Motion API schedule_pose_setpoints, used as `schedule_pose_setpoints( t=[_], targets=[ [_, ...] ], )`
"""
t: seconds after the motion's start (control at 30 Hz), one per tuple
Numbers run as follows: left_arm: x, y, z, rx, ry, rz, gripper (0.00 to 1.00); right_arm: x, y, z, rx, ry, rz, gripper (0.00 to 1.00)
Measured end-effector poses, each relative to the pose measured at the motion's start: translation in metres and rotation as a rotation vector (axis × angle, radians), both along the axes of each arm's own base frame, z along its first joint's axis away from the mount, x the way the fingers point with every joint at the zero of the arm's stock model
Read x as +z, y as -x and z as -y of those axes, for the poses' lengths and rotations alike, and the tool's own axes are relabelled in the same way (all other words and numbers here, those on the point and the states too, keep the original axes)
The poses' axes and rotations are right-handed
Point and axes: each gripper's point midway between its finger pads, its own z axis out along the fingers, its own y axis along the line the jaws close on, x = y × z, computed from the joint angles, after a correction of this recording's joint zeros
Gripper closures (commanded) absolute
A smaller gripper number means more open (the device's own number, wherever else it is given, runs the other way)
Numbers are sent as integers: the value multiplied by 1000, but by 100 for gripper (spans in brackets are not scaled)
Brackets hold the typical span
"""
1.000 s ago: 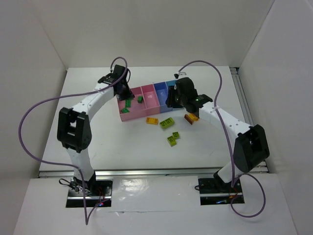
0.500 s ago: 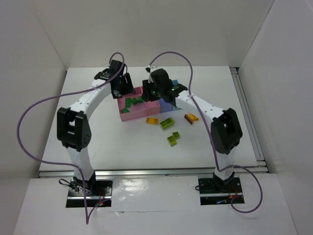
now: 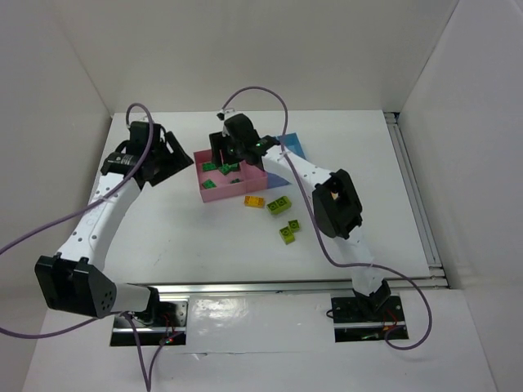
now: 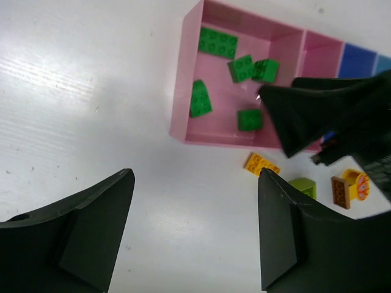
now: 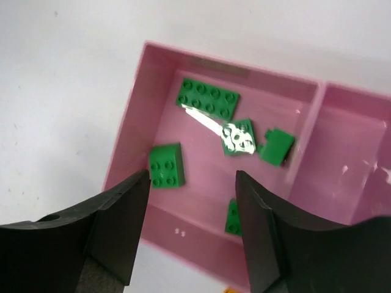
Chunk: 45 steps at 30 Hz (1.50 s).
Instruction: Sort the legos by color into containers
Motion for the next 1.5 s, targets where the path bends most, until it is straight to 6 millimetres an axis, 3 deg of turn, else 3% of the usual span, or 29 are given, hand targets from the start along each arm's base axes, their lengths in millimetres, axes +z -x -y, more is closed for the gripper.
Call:
schedule_pose_setpoints(
  t=[0.1, 0.2, 0.3, 0.43, 0.47, 0.57, 0.7, 0.77, 0.87, 1.0, 1.13, 1.3, 1.5],
  targets=[
    [-19, 9, 3, -11, -4, -56, 20, 6, 11, 18, -36, 13, 7, 57],
    [-23, 14, 13, -52, -14, -69, 21, 17, 35, 52, -88, 30, -4, 66],
    [-24, 16, 35, -145, -33, -62, 23, 39, 56, 94, -146, 15, 17, 66],
    [-24, 19, 68, -291, -52, -36, 24, 53, 78, 153, -246, 1, 22, 54],
    [-24, 20, 77, -329, -56, -28, 24, 48, 84, 166, -270, 5, 10, 44],
    [-30, 25, 110, -475, -78, -17, 24, 12, 114, 192, -308, 55, -75, 35],
    [-59, 41, 161, -701, -131, -63, 19, -46, 154, 223, -341, 140, -239, 31],
    [-76, 50, 191, -821, -164, -107, 18, -65, 166, 239, -377, 163, -310, 31],
    [-94, 55, 230, -952, -209, -134, 17, -73, 172, 262, -448, 143, -364, 31],
    [-107, 53, 270, -1065, -251, -133, 15, -58, 172, 291, -549, 59, -359, 31],
    [-111, 29, 287, -1092, -312, -104, 15, -47, 173, 312, -609, -5, -352, 31],
    [-130, 8, 296, -1128, -387, -115, 15, -49, 175, 325, -639, -24, -381, 30],
    [-157, 8, 291, -1149, -433, -186, 19, -50, 178, 331, -639, -36, -403, 30]
  ],
)
